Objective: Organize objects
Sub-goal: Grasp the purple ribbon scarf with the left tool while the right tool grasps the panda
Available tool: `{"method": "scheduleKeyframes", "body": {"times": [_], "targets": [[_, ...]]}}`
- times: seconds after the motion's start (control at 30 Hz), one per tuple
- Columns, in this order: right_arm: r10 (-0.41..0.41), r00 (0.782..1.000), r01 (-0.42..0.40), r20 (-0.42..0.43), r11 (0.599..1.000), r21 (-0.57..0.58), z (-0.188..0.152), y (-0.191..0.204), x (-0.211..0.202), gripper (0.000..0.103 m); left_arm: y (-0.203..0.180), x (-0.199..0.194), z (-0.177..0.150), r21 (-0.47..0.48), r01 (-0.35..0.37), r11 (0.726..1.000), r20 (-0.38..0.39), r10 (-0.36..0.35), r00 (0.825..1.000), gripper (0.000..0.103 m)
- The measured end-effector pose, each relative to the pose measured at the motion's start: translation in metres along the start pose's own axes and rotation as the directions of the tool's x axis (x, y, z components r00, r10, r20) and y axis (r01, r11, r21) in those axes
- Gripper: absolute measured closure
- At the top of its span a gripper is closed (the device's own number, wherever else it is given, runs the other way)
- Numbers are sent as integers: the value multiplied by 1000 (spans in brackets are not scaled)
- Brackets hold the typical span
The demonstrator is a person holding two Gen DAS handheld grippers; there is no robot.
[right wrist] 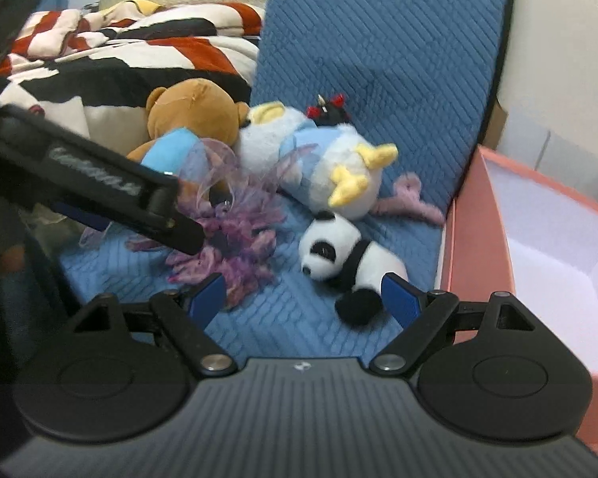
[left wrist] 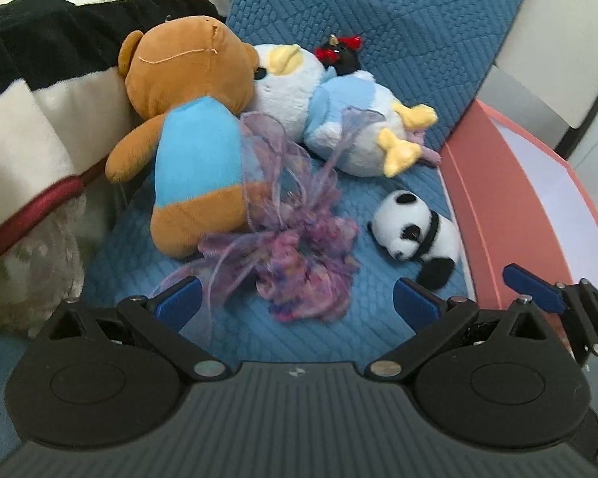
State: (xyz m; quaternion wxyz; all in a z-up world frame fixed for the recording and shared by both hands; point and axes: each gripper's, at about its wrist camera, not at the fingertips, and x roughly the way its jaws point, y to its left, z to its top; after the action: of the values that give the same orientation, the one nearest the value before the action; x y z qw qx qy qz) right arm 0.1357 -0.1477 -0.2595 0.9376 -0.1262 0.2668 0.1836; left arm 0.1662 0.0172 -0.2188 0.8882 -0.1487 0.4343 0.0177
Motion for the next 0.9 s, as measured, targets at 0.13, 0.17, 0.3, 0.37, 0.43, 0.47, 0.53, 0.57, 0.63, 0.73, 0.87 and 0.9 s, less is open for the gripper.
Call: {"method": "scheduleKeyframes", "body": {"times": [0.13,0.17,0.3,0.37,0.43,0.47,0.53,0.57,0.63,0.73,0.87,0.9], "targets": [[-27,1000,26,-12,997,-75,1,2,20,17,2,17,8,-20,-2,1000,-17,1,1000,0],[-32,999,31,-11,996,-88,2,2,25,17,2,21,9,-20,-10,1000,-23,9,1000,0],[-79,996,73,-29,983,-166,2,1,47,17,2,37,14,-39,-23,999,-45,21,999,1],[-101,993,87,-60,975,-205,0,0,59,17,0,43,13,-39,-41,998,-53,39,998,2],[-127,989,105,-76,963,-247,-2,1,69,17,-1,47,12,-35,-52,998,-62,50,997,7],[-144,986,118,-79,956,-270,-2,1,74,18,-2,50,11,-34,-56,998,-64,54,996,13],[-173,982,142,-80,943,-302,-1,1,80,19,-4,55,9,-16,-80,997,-72,79,994,20],[-187,979,153,-84,938,-312,-1,0,83,19,-5,57,8,-6,-88,996,-76,88,993,24],[-213,972,172,-95,931,-323,-2,-2,90,19,-6,62,7,2,-89,996,-87,89,992,28],[-230,966,185,-118,934,-305,-2,-7,97,20,-6,67,5,-10,-74,997,-99,72,992,35],[-227,962,182,-149,947,-266,3,-13,101,31,-9,66,4,-3,-81,997,-84,81,993,45],[-214,963,170,-164,954,-245,4,-15,101,33,-9,66,4,-4,-81,997,-80,81,994,49]]}}
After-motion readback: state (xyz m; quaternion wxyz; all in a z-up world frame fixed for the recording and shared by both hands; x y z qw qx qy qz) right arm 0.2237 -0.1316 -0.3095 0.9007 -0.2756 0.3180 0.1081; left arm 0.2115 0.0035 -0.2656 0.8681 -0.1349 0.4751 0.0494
